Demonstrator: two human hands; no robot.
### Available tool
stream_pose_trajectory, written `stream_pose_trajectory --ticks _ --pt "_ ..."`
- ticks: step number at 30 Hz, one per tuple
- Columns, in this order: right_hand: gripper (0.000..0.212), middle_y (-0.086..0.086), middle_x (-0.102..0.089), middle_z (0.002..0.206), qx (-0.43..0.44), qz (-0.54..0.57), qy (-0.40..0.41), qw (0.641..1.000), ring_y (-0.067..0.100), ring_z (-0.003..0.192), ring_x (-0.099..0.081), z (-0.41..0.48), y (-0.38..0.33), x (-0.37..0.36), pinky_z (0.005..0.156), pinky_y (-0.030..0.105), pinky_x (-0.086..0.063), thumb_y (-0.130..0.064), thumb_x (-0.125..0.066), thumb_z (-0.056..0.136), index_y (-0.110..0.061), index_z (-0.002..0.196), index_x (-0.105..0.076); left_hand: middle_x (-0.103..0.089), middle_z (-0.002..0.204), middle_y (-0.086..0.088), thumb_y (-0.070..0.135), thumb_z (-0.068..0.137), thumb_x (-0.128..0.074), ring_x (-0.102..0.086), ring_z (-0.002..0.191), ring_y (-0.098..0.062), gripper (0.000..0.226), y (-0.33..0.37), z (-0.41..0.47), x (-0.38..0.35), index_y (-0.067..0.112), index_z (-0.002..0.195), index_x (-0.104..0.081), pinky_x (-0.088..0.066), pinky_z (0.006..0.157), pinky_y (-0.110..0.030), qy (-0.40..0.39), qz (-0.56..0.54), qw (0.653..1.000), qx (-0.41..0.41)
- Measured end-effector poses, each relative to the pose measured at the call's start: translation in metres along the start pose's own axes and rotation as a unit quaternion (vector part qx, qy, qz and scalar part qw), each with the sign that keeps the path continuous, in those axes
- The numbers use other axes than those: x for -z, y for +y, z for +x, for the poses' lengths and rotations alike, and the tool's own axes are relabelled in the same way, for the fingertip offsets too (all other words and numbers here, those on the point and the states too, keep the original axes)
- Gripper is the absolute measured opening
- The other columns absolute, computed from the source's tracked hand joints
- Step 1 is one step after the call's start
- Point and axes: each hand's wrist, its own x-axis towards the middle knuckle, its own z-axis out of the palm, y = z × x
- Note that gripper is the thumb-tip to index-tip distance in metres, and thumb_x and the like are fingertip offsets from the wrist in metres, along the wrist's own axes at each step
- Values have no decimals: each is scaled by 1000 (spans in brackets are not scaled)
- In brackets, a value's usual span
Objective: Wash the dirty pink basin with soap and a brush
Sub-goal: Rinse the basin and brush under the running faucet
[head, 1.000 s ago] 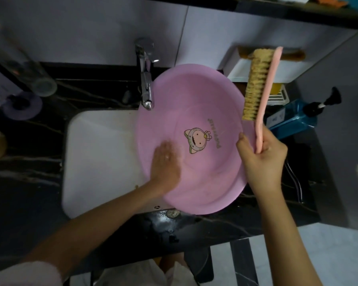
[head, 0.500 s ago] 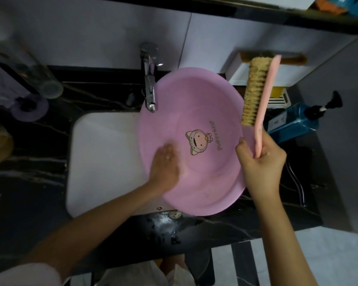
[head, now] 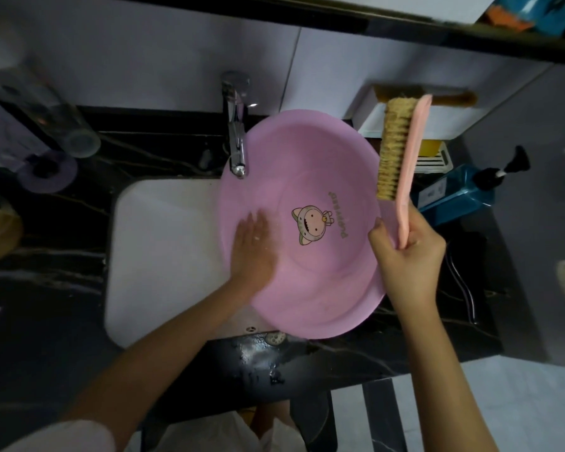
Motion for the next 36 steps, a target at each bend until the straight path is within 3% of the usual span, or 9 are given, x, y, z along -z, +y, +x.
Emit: stream_pose_trajectory --ticks 4,8,11,16,20,24,27,31,36 --pt "43 -17 -61 74 33 -62 -34 997 1 60 -58 2 -6 10 54 11 -46 -8 -60 84 -25 124 -56 -9 156 -19 29 97 -30 -9 145 -31 63 24 -30 -9 2 149 -9 -5 120 -39 -129 -73 988 -42" --pt "40 -12 -60 82 59 -178 -98 977 4 66 -59 24 -15 24 51 16 -44 -34 -58 80 -16 116 -53 -9 158 -15 32 94 -20 -13 145 -25 64 4 -34 -2 5 150 -3 -6 118 -36 -135 -58 983 -108" --pt "35 -3 -62 99 112 -252 -124 953 12 79 -58 59 -27 18 56 22 -43 -35 -60 84 -17 115 -56 -13 157 -14 33 84 -6 -14 145 -24 72 5 -35 1 5 149 -13 -3 118 -35 -123 -19 986 -115" --pt "28 3 -65 94 111 -334 -162 922 23 83 -61 109 -48 -13 66 36 -51 -33 -55 86 -17 109 -60 -5 158 -12 28 98 -24 -3 146 -24 59 5 -35 -3 7 150 -5 3 117 -38 -127 -16 988 -87" --pt "21 1 -62 82 76 -247 -160 953 21 74 -58 92 -43 -5 61 31 -43 -22 -56 84 -17 102 -65 2 158 -15 33 99 -25 3 146 -27 64 -5 -27 0 6 149 5 8 117 -40 -102 10 994 -45" --pt "29 -16 -61 79 34 -110 -82 990 -3 67 -57 46 -21 10 62 20 -47 -11 -60 84 -16 112 -63 0 158 -16 28 97 -32 -5 145 -31 72 -17 -2 13 6 145 16 7 116 -39 -23 28 999 -17" --pt "30 -20 -57 78 24 -55 -21 998 -10 66 -56 16 -6 12 57 8 -43 -9 -61 81 -16 110 -60 12 157 -14 25 94 -33 -3 145 -33 75 -17 17 15 5 145 19 11 116 -41 21 38 999 -2" --pt "26 -20 -56 77 21 -40 21 999 -8 66 -57 5 4 9 57 11 -45 -6 -65 83 -5 109 -59 12 156 -17 27 95 -32 5 145 -33 73 12 13 -1 3 146 14 19 113 -42 11 -15 999 44" --pt "29 -20 -56 75 39 -32 26 998 -5 64 -57 4 5 8 55 11 -45 -19 -61 80 -7 107 -59 13 156 -13 33 98 -27 11 145 -26 66 48 -18 -21 7 149 7 6 118 -39 -80 -112 990 -30"
